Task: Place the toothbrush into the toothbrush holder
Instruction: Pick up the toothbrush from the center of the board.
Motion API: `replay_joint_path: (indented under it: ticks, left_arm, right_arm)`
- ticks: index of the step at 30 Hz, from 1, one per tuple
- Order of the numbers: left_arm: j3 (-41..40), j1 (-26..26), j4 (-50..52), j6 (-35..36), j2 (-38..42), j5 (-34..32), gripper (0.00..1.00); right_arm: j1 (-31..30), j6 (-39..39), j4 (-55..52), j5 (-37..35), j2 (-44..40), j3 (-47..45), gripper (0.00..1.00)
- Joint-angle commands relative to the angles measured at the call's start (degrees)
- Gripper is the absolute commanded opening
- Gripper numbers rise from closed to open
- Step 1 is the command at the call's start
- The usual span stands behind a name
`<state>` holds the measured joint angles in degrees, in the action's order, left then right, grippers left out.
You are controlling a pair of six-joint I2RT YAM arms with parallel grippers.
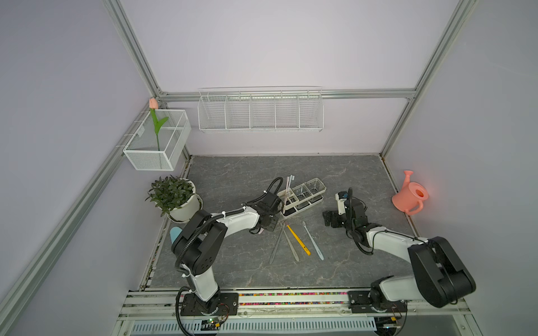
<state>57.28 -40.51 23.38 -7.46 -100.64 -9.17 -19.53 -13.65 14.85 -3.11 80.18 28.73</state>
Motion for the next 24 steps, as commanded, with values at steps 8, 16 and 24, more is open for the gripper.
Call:
replay_joint_path:
  ticks: [8,16,24]
  left_arm:
    - [-1.51,0.21,0.9,-0.91,5.01,-0.76,0.2]
    - [-3.22,0.15,4.27,-3.36,10.12,0.47,0.18]
    - [-1.65,0.15,8.48,-5.7,12.41,0.22,0.18]
  right_arm:
    - [0.33,0.79,0.96,0.57,-0.4,-0.21,0.94]
    - [0.31,0.76,0.73,0.52,-0.29,-0.08,0.94]
    - [0.28,0.8,0.75,0.56,-0.33,-0.08,0.94]
